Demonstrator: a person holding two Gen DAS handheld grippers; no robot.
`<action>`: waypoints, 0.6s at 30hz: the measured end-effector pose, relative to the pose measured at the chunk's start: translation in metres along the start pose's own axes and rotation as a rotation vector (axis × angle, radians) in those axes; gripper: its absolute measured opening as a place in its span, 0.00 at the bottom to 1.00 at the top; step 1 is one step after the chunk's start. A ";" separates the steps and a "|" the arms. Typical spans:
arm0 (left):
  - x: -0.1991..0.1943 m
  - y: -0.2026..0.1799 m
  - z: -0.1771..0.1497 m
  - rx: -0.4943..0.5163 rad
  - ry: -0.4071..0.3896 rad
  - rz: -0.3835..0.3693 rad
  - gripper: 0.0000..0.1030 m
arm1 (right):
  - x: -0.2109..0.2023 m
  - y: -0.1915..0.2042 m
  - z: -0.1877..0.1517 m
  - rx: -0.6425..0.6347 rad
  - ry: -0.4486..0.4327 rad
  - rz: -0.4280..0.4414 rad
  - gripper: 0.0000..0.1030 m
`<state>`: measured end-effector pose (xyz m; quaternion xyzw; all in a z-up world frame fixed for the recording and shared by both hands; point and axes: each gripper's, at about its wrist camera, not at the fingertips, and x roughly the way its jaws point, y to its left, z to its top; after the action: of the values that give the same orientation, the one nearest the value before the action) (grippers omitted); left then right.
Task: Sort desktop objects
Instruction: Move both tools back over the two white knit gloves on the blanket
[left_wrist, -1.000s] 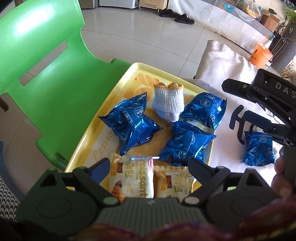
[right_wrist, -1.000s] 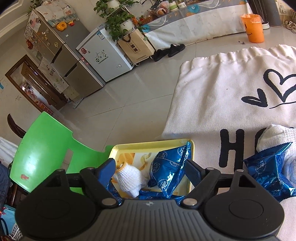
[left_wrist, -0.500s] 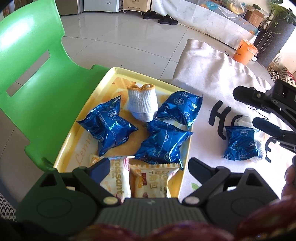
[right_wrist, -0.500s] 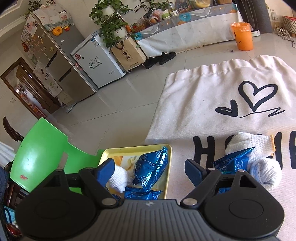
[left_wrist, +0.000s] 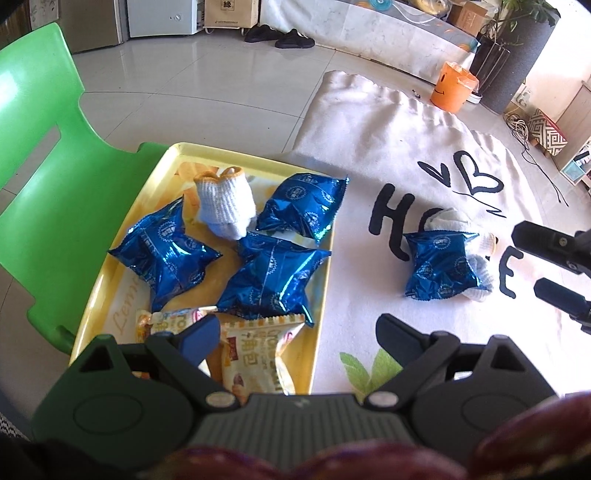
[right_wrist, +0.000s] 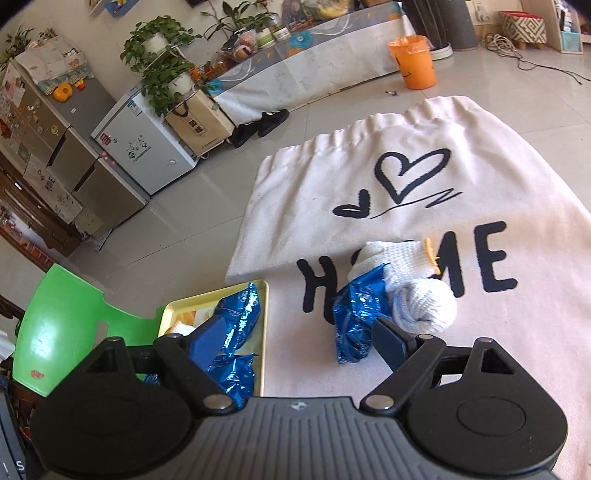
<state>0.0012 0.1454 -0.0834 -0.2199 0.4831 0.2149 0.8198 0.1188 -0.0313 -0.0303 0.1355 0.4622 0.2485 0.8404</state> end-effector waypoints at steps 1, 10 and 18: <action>0.000 -0.004 -0.001 0.009 0.004 -0.006 0.92 | -0.004 -0.004 -0.001 0.010 -0.002 -0.011 0.84; 0.005 -0.031 -0.010 0.073 0.007 -0.027 0.99 | -0.031 -0.048 -0.002 0.120 -0.015 -0.073 0.85; 0.017 -0.060 -0.022 0.139 0.054 -0.091 0.99 | -0.028 -0.077 0.003 0.212 0.004 -0.130 0.85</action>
<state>0.0273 0.0862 -0.0992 -0.1899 0.5082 0.1375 0.8287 0.1311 -0.1109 -0.0441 0.1928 0.4954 0.1435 0.8347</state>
